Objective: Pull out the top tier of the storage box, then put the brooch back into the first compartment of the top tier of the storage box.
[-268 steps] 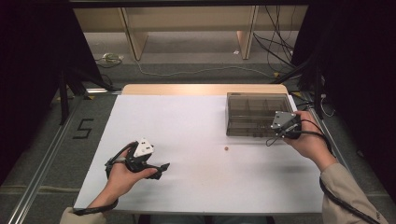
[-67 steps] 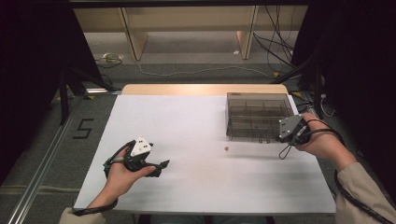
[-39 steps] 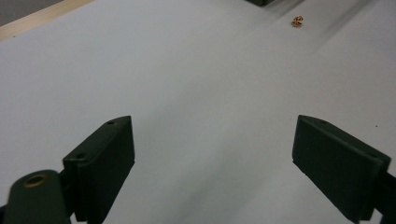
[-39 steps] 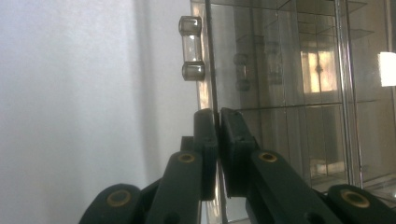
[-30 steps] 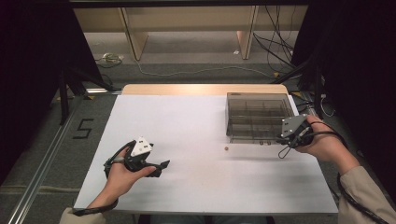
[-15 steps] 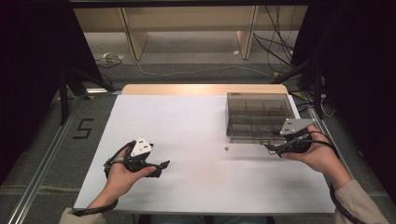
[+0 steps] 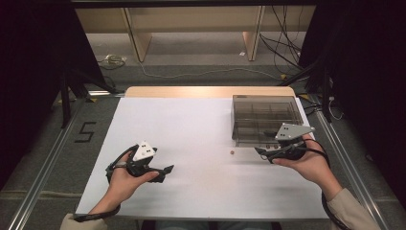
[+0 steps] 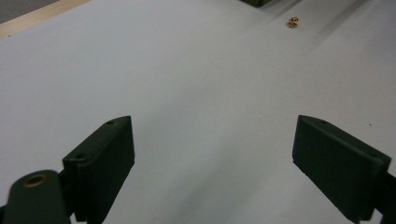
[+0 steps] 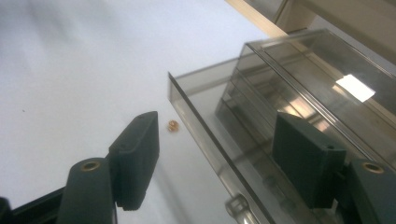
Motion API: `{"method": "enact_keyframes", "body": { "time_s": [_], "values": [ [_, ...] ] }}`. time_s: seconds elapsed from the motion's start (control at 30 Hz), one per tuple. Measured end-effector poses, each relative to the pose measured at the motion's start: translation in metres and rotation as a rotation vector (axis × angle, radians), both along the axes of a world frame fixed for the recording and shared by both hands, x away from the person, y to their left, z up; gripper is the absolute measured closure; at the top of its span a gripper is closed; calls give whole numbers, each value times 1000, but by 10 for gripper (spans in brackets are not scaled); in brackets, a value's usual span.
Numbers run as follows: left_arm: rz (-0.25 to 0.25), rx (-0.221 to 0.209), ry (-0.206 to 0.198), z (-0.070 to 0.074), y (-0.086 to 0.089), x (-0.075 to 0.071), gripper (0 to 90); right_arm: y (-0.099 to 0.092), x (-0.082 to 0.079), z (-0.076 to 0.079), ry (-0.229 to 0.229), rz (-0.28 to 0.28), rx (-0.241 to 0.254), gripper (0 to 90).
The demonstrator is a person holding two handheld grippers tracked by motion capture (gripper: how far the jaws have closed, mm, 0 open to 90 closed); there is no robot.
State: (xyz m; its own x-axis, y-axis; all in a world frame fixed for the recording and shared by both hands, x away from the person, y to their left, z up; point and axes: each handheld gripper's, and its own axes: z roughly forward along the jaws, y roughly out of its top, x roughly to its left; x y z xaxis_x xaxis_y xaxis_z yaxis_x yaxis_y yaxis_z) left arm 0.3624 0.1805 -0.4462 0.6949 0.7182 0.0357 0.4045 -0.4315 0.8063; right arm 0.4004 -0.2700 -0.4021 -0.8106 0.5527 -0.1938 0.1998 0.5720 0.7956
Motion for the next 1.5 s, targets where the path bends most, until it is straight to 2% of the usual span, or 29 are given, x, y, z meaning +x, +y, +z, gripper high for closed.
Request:
{"method": "enact_keyframes", "body": {
  "time_s": [0.23,0.37,0.5,0.67,0.77,0.93,1.3,1.37,1.5],
  "values": [
    [-3,2,-2,0,-1,0,131,7,-5,-1,-9,5,26,329],
    [-4,0,2,0,-1,1,130,11,-11,0,-7,-8,85,332],
    [-4,4,-2,0,-1,1,131,21,-17,-4,18,-3,138,349],
    [-4,7,-6,1,-5,1,130,38,-25,-15,61,37,138,372],
    [-5,17,-5,1,-6,0,130,48,-29,-25,66,35,143,391],
    [-8,17,-5,1,-6,0,130,58,-30,-42,84,-7,124,391],
    [-10,13,-6,1,-6,0,130,69,-21,-68,163,-133,93,399],
    [-10,13,-5,1,-6,0,130,72,-19,-72,160,-163,91,409],
    [-11,11,-3,0,-7,0,130,79,-16,-75,167,-185,89,413]
  ]
}}
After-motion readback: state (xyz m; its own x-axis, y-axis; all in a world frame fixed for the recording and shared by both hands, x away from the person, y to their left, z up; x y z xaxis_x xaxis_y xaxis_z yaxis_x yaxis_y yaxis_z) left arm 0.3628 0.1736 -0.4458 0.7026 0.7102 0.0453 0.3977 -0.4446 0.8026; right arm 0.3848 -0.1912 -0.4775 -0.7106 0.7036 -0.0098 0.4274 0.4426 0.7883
